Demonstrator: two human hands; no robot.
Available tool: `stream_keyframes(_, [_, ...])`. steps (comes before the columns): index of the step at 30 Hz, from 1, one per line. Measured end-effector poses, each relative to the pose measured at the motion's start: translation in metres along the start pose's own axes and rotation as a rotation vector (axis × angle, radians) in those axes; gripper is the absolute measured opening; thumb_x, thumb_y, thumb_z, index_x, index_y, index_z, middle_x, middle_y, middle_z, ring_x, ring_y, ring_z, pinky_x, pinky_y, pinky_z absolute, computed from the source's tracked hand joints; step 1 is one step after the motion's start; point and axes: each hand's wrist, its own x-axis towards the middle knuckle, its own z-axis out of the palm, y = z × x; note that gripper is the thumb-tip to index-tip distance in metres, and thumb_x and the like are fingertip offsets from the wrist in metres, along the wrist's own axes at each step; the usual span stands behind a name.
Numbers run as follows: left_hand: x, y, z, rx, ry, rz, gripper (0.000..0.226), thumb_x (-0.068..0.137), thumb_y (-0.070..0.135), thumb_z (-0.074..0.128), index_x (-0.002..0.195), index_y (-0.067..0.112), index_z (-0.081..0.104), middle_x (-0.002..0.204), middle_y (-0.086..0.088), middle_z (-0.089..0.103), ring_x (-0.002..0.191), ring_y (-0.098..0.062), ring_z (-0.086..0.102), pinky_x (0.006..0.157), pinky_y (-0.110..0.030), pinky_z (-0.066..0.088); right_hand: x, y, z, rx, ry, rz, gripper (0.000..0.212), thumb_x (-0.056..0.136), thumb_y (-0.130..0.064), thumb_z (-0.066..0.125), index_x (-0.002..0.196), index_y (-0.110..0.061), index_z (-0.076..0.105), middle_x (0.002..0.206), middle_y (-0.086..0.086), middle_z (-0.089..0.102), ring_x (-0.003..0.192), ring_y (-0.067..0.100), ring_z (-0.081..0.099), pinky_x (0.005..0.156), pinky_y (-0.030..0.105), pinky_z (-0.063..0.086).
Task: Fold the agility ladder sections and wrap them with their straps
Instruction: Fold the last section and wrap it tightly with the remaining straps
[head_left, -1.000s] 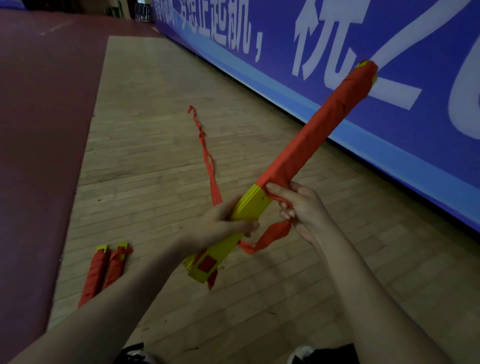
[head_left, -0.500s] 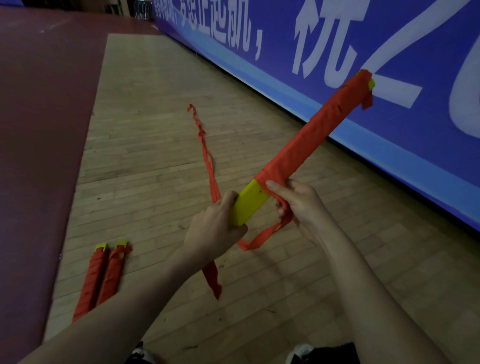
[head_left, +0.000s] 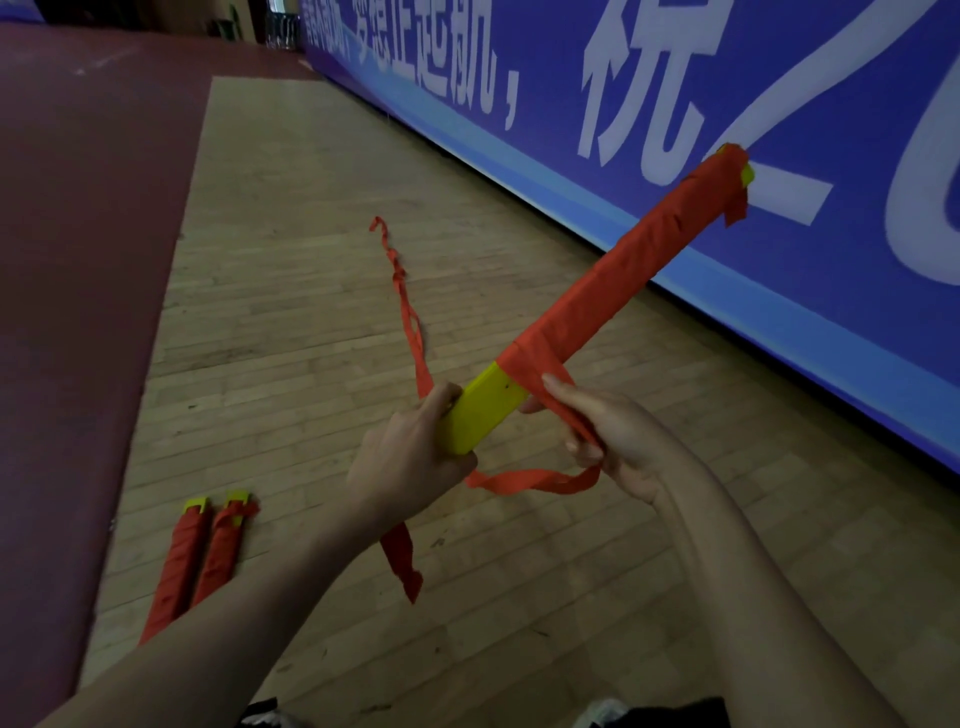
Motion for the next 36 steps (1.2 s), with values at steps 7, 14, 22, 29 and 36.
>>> stream_keyframes(7, [-0.001, -0.010, 0.003, 0.035, -0.011, 0.018, 0.058, 0.066, 0.045, 0.056, 0.119, 0.028, 0.041, 0.093, -0.002, 0.065, 0.081, -0.030, 0.062, 0.065, -0.042, 0.050, -0.008, 0.000, -0.003, 0.098, -0.233, 0.112, 0.015, 0.080, -0.017, 0.065, 0.091, -0.007, 0.068, 0.071, 0.005, 0.068, 0.060, 0.013, 0.064, 0.057, 0.025, 0.055])
stream_keyframes(14, [0.001, -0.006, -0.002, 0.049, -0.012, 0.007, 0.055, 0.075, 0.038, 0.067, 0.123, 0.027, 0.042, 0.095, -0.001, 0.063, 0.085, -0.029, 0.061, 0.066, -0.039, 0.049, -0.008, 0.001, -0.002, 0.153, -0.285, 0.066, 0.015, 0.084, -0.018, 0.061, 0.098, -0.014, 0.063, 0.085, 0.010, 0.070, 0.058, 0.008, 0.055, 0.062, 0.024, 0.048])
stream_keyframes(22, [0.001, -0.005, -0.009, 0.106, 0.011, 0.006, 0.051, 0.077, 0.037, 0.068, 0.121, 0.028, 0.043, 0.088, 0.006, 0.057, 0.083, -0.026, 0.061, 0.059, -0.033, 0.040, -0.009, 0.001, -0.005, 0.072, -0.203, 0.015, 0.021, 0.083, -0.022, 0.063, 0.094, -0.005, 0.068, 0.071, 0.005, 0.068, 0.059, 0.011, 0.060, 0.059, 0.024, 0.052])
stream_keyframes(29, [0.002, 0.010, -0.019, -0.258, -0.106, -0.127, 0.047, 0.068, 0.029, 0.078, 0.108, 0.024, 0.054, 0.083, 0.001, 0.060, 0.067, -0.012, 0.057, 0.056, -0.018, 0.042, -0.009, 0.003, -0.010, -0.001, -0.097, -0.092, 0.028, 0.072, -0.025, 0.071, 0.089, -0.004, 0.071, 0.058, 0.000, 0.057, 0.044, 0.010, 0.051, 0.050, 0.020, 0.045])
stream_keyframes(36, [-0.002, 0.012, -0.020, -1.018, -0.500, -0.168, 0.044, 0.051, 0.018, 0.074, 0.094, 0.012, 0.068, 0.073, -0.009, 0.057, 0.053, -0.020, 0.056, 0.047, -0.025, 0.047, -0.004, 0.002, 0.004, 0.253, -0.079, -0.197, 0.032, 0.069, -0.013, 0.066, 0.099, -0.007, 0.058, 0.057, 0.004, 0.048, 0.031, 0.004, 0.028, 0.036, 0.018, 0.022])
